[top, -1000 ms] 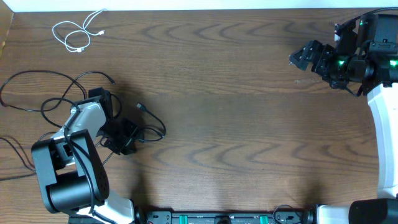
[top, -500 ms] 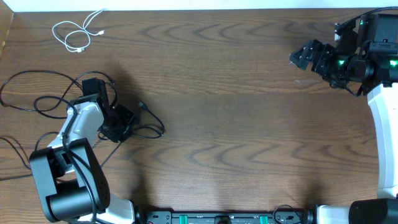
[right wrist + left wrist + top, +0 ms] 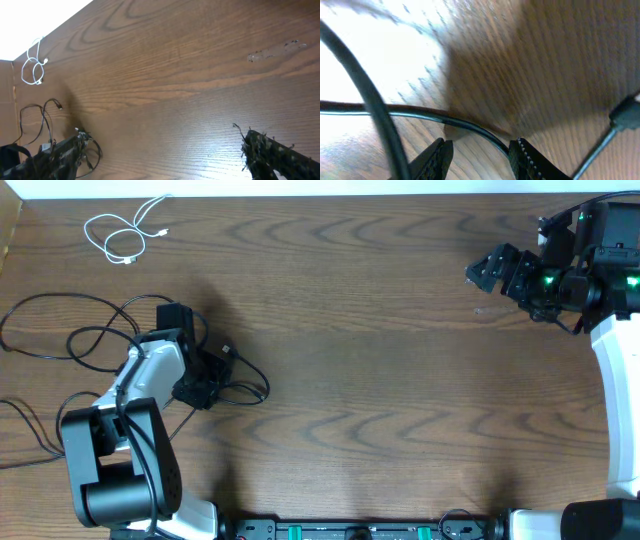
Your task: Untangle cables
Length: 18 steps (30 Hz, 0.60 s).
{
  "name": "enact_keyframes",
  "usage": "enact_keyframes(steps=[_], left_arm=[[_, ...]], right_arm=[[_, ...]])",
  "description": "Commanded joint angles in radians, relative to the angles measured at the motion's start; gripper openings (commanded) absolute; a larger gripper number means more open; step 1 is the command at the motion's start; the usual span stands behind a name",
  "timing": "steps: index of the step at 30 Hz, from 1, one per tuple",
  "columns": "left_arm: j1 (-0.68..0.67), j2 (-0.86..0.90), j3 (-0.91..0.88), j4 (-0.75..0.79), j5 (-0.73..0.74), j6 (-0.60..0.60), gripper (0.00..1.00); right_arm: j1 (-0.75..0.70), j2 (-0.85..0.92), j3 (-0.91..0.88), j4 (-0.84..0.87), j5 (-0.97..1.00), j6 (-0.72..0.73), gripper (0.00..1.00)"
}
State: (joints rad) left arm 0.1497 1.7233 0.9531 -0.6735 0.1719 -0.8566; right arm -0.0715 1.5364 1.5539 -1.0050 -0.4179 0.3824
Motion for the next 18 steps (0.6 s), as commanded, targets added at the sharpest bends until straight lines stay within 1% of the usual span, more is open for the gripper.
enact_keyframes(steps=[1, 8, 12, 14, 18], left_arm=[[-0.003, 0.026, -0.023, -0.005, -0.061, -0.050, 0.43], [-0.003, 0.033, -0.053, -0.021, -0.063, -0.051, 0.43], [-0.003, 0.033, -0.060, -0.034, -0.090, -0.050, 0.42], [-0.003, 0.033, -0.060, -0.057, -0.090, -0.050, 0.36], [-0.002, 0.033, -0.060, -0.108, -0.091, -0.050, 0.36]], right_arm=[[0.008, 0.001, -0.004, -0.001, 0.001, -0.010, 0.99], [0.008, 0.001, -0.004, -0.005, 0.000, -0.010, 0.99], [0.008, 0.001, -0.004, -0.008, 0.000, -0.010, 0.99], [0.008, 0.001, -0.004, -0.013, 0.000, -0.010, 0.99], [0.008, 0.001, -0.004, -0.029, 0.001, -0.010, 0.99]])
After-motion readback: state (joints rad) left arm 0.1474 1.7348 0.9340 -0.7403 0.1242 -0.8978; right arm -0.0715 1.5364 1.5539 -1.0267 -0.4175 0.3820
